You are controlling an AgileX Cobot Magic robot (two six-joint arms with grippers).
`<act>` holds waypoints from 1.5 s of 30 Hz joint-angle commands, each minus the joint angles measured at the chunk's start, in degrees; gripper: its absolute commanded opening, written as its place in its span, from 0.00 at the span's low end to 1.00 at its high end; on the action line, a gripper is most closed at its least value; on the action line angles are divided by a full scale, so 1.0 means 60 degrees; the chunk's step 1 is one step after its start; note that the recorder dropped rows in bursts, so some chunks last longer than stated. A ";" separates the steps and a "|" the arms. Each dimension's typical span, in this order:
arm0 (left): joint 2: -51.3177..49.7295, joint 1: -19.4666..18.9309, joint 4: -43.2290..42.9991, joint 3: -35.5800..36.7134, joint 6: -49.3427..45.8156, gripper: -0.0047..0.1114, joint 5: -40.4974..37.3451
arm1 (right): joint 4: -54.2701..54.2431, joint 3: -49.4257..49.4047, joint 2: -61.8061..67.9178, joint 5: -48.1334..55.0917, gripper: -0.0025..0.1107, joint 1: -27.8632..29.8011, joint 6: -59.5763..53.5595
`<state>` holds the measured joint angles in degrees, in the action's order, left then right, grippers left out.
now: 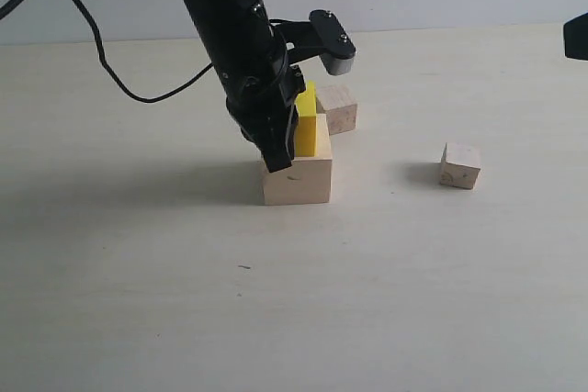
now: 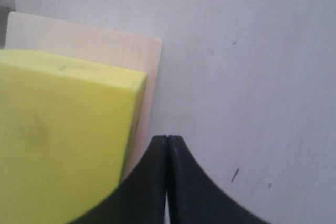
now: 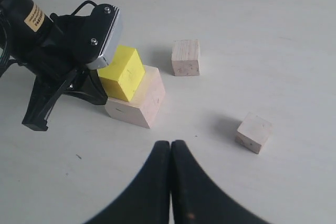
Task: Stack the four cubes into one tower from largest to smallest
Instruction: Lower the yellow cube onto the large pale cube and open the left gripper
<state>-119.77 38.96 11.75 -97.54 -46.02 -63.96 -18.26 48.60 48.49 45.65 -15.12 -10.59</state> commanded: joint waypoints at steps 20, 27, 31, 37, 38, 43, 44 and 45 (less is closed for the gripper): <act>0.0014 0.0067 0.1170 0.0021 -0.0260 0.04 0.0037 | 0.0067 -0.0032 -0.0019 -0.0125 0.02 -0.0025 0.0016; 0.0014 0.0067 0.1170 0.0021 -0.0260 0.04 0.0611 | 0.0067 -0.0032 -0.0019 -0.0098 0.02 -0.0025 0.0016; 0.0014 0.0067 0.1170 0.0021 -0.0260 0.04 0.0822 | 0.0067 -0.0032 -0.0019 -0.0098 0.02 -0.0025 0.0016; 0.0014 0.0067 0.1153 0.0021 -0.0223 0.04 0.0999 | 0.0067 -0.0032 -0.0019 -0.0098 0.02 -0.0025 0.0016; 0.0014 0.0067 0.1153 0.0021 -0.0223 0.04 0.1018 | 0.0067 -0.0032 -0.0019 -0.0098 0.02 -0.0025 0.0016; 0.0014 0.0067 0.1153 0.0021 -0.0223 0.04 0.1081 | 0.0067 -0.0032 -0.0019 -0.0098 0.02 -0.0025 0.0016; 0.0014 0.0067 0.1153 0.0021 -0.0223 0.04 0.1081 | 0.0067 -0.0032 -0.0019 -0.0098 0.02 -0.0025 0.0016; 0.0014 0.0067 0.1153 0.0021 -0.0223 0.04 0.1058 | 0.0067 -0.0032 -0.0019 -0.0098 0.02 -0.0025 0.0016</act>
<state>-119.81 38.96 17.91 -97.54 -47.45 -58.02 -18.26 48.60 48.49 45.65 -15.12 -10.59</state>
